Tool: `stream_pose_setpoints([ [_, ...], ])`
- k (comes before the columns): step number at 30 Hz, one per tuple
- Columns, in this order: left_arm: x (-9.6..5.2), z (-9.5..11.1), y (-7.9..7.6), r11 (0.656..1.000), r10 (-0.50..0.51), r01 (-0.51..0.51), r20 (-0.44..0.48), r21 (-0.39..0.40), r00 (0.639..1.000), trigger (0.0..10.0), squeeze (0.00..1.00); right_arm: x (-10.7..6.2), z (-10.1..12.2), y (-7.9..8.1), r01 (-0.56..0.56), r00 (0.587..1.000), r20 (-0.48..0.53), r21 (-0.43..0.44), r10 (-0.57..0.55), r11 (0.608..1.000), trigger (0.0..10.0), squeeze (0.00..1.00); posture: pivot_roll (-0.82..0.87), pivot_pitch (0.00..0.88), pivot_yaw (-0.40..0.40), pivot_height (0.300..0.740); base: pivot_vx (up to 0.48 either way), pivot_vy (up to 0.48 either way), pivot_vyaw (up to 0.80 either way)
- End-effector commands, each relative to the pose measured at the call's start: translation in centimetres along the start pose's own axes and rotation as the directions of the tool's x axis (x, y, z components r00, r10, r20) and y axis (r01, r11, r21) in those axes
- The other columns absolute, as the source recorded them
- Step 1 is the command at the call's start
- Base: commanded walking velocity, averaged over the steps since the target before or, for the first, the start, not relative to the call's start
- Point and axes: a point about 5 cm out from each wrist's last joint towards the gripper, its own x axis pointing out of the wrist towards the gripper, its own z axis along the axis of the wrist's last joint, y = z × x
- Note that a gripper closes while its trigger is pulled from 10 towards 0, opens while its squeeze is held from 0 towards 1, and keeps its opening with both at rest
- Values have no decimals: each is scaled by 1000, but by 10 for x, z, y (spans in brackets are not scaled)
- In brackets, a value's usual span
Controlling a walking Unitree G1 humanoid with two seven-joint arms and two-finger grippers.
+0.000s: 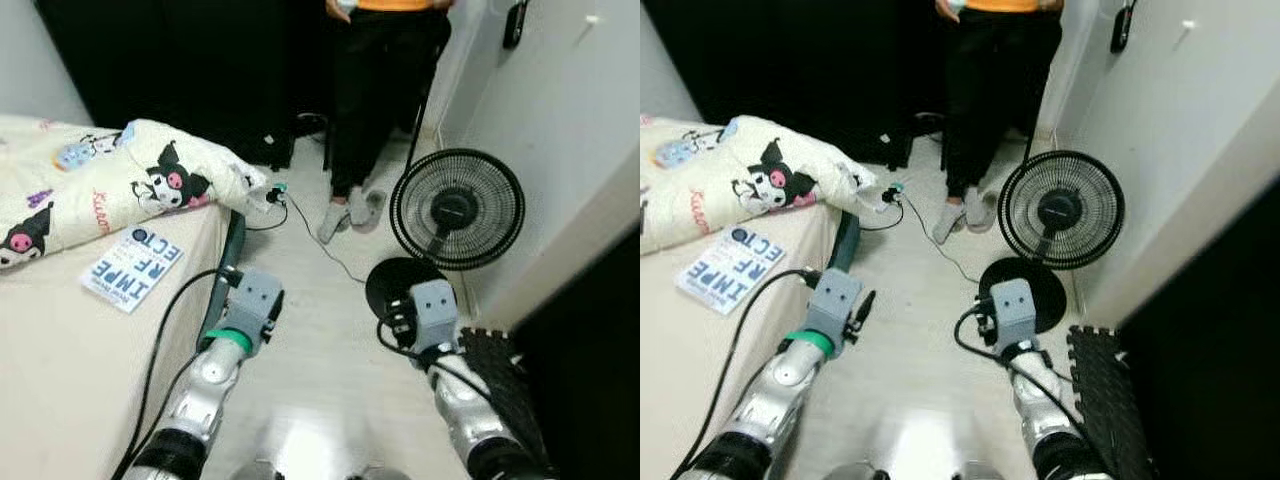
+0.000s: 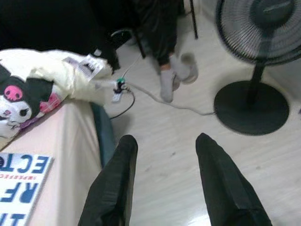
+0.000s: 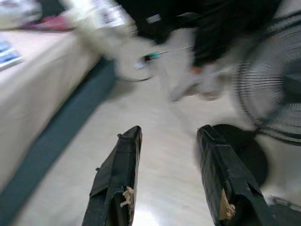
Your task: Clean up the room
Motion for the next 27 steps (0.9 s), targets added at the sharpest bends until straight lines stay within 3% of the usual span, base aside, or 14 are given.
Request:
stream_pose_setpoints([
  [1, 0, -3, -7, 1000, -20, 20, -14, -1, 1000, 10000, 0, -5, -6, -9, 29, 999, -25, -4, -29, 1000, 10000, 0, 5, 0, 39, 740, 364, -244, 0],
  [8, 0, -3, -8, 1000, -19, 19, -19, -9, 1000, 10000, 0, -5, -6, -9, 30, 999, -25, -4, -30, 1000, 10000, 0, 5, 0, 39, 740, 326, -104, 0],
  [27, 0, -6, -10, 999, -40, 39, -42, -31, 998, 10000, 0, -6, -8, -10, 30, 999, -32, -6, -31, 1000, 10000, 0, 4, 0, 39, 740, 0, 0, 0],
])
